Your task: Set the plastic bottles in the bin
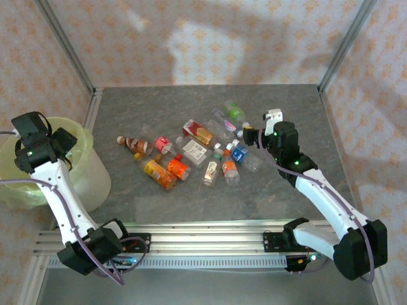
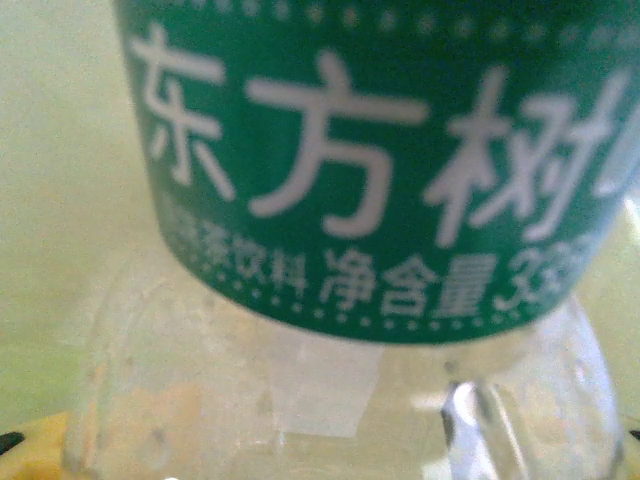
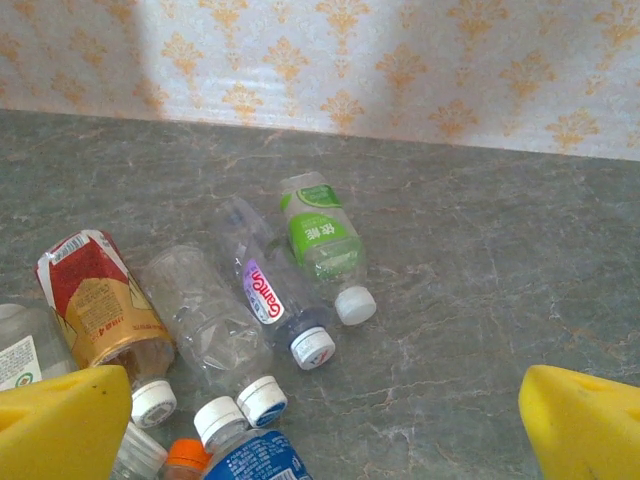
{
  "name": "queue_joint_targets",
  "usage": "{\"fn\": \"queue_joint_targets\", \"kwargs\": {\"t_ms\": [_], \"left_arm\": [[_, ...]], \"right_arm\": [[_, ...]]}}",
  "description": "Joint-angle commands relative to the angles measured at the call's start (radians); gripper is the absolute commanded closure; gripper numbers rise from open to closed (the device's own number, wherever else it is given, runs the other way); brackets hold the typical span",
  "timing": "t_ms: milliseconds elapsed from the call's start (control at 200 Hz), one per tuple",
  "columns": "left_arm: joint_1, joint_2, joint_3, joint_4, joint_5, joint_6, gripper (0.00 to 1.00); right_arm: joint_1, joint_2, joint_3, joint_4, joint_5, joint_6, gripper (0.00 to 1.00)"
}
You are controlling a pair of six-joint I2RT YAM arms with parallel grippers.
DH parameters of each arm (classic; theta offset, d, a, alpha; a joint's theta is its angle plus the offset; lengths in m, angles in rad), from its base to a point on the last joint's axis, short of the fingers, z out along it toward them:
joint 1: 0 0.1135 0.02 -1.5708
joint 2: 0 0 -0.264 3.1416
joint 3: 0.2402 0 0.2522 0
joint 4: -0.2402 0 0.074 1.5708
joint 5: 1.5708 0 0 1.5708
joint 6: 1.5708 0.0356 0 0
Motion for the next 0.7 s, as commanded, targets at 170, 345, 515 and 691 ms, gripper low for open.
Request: {"fn": "queue_joint_targets", "kwargs": {"t_ms": [170, 345, 515, 691], "left_arm": [[0.001, 0.024, -0.036, -0.022, 0.246, -0.023, 0.36], [-0.057, 0.031, -0.051, 0.017, 0.265, -0.052, 0.34], [-0.121, 0.061, -0.059, 0.033, 0.220, -0.078, 0.32], [-0.137, 0.060, -0.128, 0.056, 0.210, -0.079, 0.32]], "right_arm": [[-0.002, 0.008, 0.031, -0.026, 0.012, 0.015, 0.01], [-0.003, 0.017, 0.034, -0.029, 0.016, 0.016, 0.01], [-0.002, 0.031, 0.043, -0.042, 0.015, 0.014, 0.01], [-0.002, 0.044, 0.048, -0.045, 0.008, 0.019, 0.01]]}}
